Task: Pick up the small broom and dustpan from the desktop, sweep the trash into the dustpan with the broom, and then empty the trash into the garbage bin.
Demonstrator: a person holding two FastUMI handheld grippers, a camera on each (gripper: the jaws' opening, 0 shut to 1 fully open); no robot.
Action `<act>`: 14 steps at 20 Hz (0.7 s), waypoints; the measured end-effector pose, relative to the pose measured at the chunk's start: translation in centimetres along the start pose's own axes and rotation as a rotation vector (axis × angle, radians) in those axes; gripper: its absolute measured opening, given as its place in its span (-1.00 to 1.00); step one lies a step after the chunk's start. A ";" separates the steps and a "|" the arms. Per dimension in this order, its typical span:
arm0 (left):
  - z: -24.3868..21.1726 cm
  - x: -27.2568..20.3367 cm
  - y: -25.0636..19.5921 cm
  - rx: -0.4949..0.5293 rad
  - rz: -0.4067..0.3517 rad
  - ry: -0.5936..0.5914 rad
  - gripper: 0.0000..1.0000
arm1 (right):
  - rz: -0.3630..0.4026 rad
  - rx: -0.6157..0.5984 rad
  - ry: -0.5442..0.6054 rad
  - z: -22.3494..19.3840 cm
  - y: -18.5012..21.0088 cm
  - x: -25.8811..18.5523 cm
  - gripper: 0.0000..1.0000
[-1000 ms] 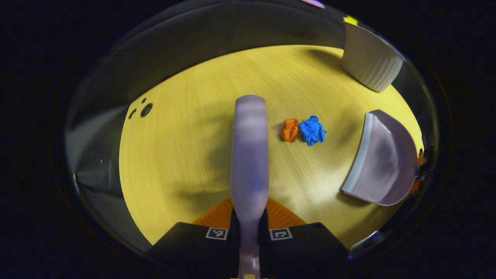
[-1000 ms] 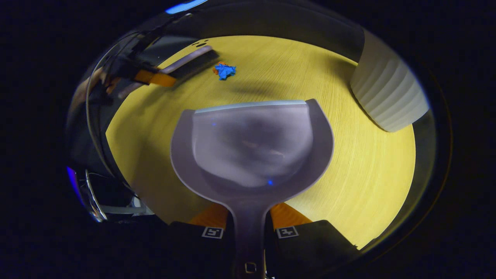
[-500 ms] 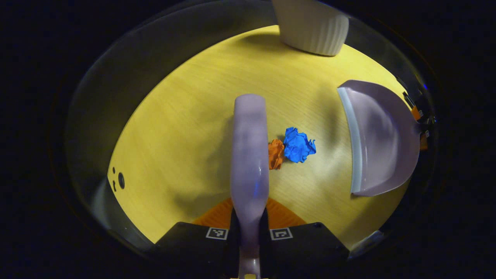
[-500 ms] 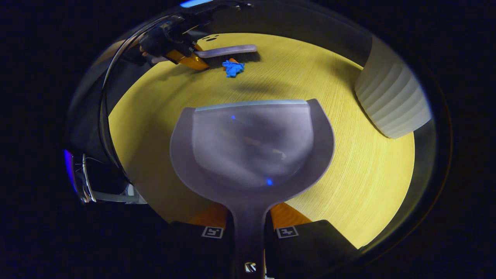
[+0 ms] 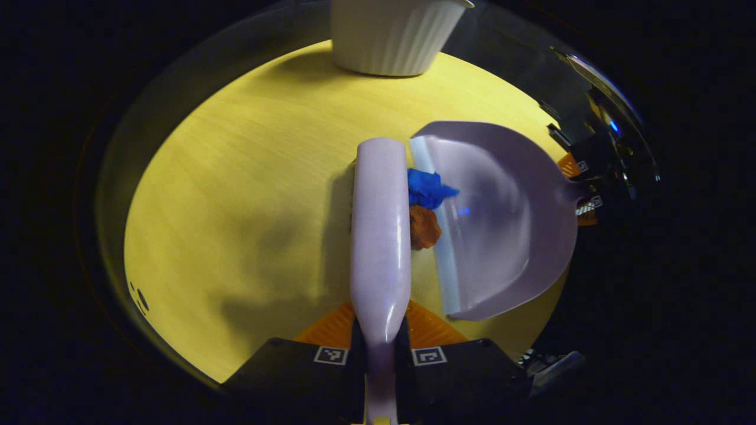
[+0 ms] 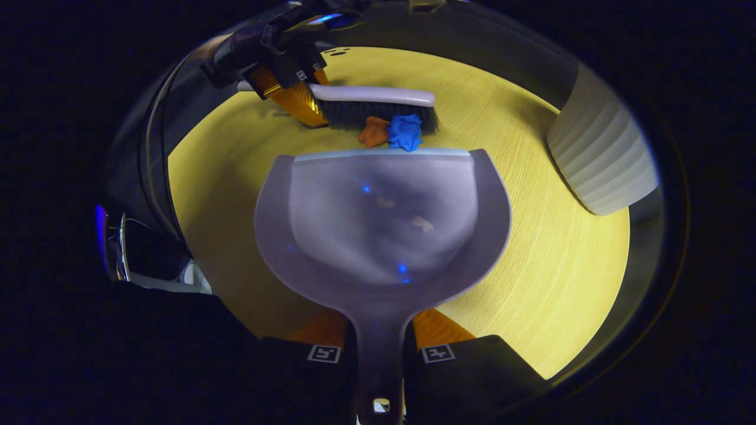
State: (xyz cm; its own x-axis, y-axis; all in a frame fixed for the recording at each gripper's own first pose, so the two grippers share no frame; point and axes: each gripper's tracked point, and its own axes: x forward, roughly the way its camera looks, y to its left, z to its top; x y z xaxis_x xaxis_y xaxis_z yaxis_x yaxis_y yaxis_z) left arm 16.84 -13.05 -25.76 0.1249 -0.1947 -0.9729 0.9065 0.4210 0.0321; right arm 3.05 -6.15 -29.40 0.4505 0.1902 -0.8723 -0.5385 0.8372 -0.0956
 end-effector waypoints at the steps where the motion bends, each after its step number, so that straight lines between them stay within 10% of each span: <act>1: 0.4 0.1 -1.1 0.015 -0.029 0.003 -0.51 | -0.004 -0.011 -0.005 0.0 -0.1 -0.1 -0.31; 5: 0.7 0.8 -6.1 -0.003 -0.120 -0.006 -0.47 | -0.009 0.018 -0.005 0.0 0.0 0.1 -0.31; 14: -3.2 -2.9 -8.3 -0.330 0.024 -0.252 -0.50 | -0.086 0.105 -0.048 1.0 0.1 -0.2 -0.31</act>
State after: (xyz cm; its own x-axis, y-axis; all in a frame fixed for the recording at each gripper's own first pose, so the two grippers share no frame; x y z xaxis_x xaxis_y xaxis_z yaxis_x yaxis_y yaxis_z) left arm 7.66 -13.18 -23.95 0.2767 -0.3745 -0.8850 0.7295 0.6813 -0.0603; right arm 3.61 -5.62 -28.79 0.5266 0.1377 -0.8389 -0.4201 0.9000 -0.1160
